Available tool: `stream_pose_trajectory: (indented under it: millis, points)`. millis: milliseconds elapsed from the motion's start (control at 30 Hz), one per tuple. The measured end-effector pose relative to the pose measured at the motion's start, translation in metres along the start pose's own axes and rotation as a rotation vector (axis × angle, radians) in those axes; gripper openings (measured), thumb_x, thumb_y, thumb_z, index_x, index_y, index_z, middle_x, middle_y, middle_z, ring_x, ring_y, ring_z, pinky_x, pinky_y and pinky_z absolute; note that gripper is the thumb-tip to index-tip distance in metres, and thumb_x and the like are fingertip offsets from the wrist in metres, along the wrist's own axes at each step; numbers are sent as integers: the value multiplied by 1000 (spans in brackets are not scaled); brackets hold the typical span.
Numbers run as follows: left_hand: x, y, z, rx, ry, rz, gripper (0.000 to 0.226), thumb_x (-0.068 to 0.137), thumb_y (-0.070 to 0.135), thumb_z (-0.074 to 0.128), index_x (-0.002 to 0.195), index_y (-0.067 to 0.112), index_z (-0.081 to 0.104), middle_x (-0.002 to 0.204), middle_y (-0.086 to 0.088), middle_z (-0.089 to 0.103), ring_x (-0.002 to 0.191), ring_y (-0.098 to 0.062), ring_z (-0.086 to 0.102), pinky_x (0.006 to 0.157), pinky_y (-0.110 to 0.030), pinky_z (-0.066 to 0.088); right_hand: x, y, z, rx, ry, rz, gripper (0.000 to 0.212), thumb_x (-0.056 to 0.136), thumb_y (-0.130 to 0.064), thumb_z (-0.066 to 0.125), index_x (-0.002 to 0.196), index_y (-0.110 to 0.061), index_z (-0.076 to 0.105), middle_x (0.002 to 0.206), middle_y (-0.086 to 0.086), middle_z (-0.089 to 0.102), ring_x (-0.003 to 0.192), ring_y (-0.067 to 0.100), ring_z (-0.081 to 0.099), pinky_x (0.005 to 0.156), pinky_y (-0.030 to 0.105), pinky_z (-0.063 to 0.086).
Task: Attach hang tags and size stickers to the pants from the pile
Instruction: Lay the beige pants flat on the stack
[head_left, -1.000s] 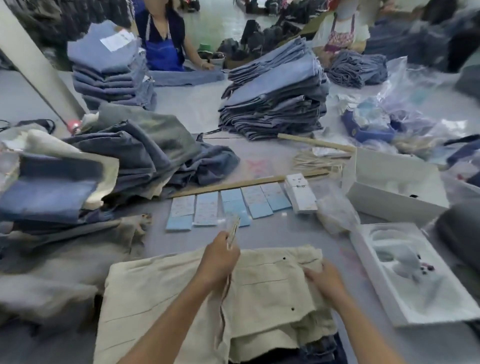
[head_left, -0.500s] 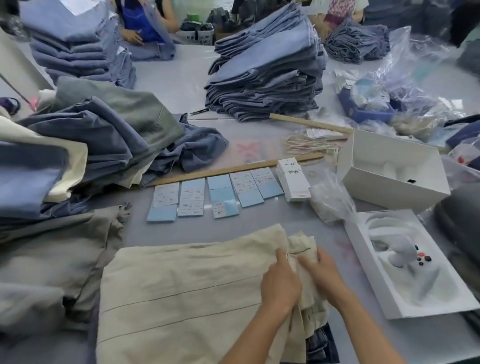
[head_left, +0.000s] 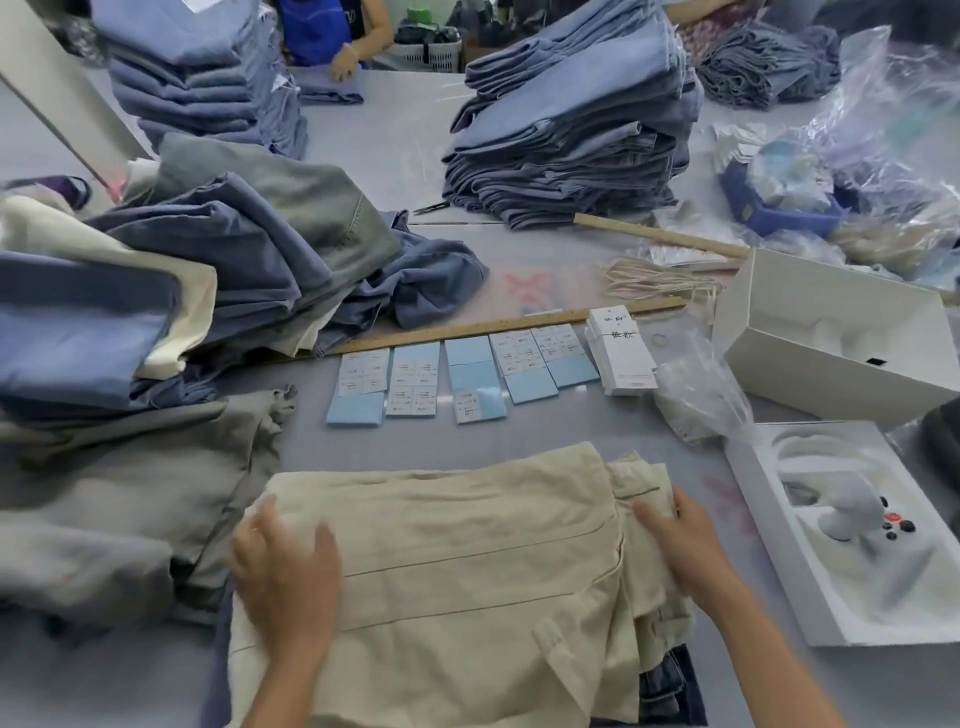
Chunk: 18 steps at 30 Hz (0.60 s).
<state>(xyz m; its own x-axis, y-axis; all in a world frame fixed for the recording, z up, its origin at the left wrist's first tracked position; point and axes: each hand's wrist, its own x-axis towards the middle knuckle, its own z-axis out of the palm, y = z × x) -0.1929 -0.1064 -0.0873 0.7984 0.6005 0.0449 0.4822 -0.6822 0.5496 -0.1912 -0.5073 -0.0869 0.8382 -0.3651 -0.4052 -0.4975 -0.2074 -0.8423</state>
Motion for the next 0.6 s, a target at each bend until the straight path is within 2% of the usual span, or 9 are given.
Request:
stream_pose_trajectory:
  millis: [100,167,200,267,333,400,467,533,600]
  points:
    - [34,-50,-22,80,-256,-381,84,79,54,80,137,1,48,137,-34,50,125,-50,47,102,-59,40,-1,0,2,-10,12,18,22,98,-24,65,118,-16,66,115,6,72,101,21,68,87,43,57]
    - [43,-63,-32,-67,-411,-435,89,74,62,79,133,0,54,132,-28,59,123,-45,55,101,-52,46,-2,-4,2,6,-8,30,31,95,-38,68,118,-18,66,116,3,72,103,19,69,88,41,57]
    - [44,-64,-36,-189,-440,-421,84,72,59,81,129,2,56,125,-23,64,118,-42,59,100,-50,48,-3,-7,3,4,-36,30,39,90,-46,71,119,-21,67,115,0,72,104,18,69,89,41,57]
    - [41,-62,-44,-363,-452,-355,55,80,37,86,117,10,56,111,-9,67,109,-33,62,91,-44,50,-8,-12,7,-49,-94,18,58,79,-52,81,124,-21,61,117,-4,70,108,18,67,92,42,56]
    - [37,-57,-50,-405,-486,-224,31,89,19,79,100,19,51,98,3,61,100,-30,61,78,-36,45,-14,-20,9,-128,-88,0,64,75,-42,88,125,-21,53,117,-6,65,106,15,64,86,36,55]
    - [35,-54,-58,-332,-404,-84,30,88,21,79,94,21,49,90,1,63,88,-33,62,74,-41,45,-19,-31,4,-146,-68,-52,57,75,-30,90,119,-27,54,112,-9,67,94,5,67,71,22,52]
    - [40,-56,-73,-263,-163,3,34,85,34,81,98,25,52,83,3,67,77,-32,62,71,-44,47,-21,-43,-11,-89,-30,-124,50,74,-24,90,111,-39,60,100,-14,73,83,-4,69,60,13,52]
    - [49,-62,-87,-297,35,-43,47,78,53,83,104,28,52,83,2,66,75,-30,60,70,-44,47,-24,-53,-27,7,35,-190,49,74,-19,89,99,-51,64,95,-18,75,79,-4,71,55,12,54]
    - [54,-66,-86,-294,5,-128,53,75,63,79,103,29,50,88,-6,66,81,-31,60,73,-46,49,-23,-52,-36,82,43,-163,46,73,-21,89,96,-51,65,94,-16,76,79,3,73,54,18,57]
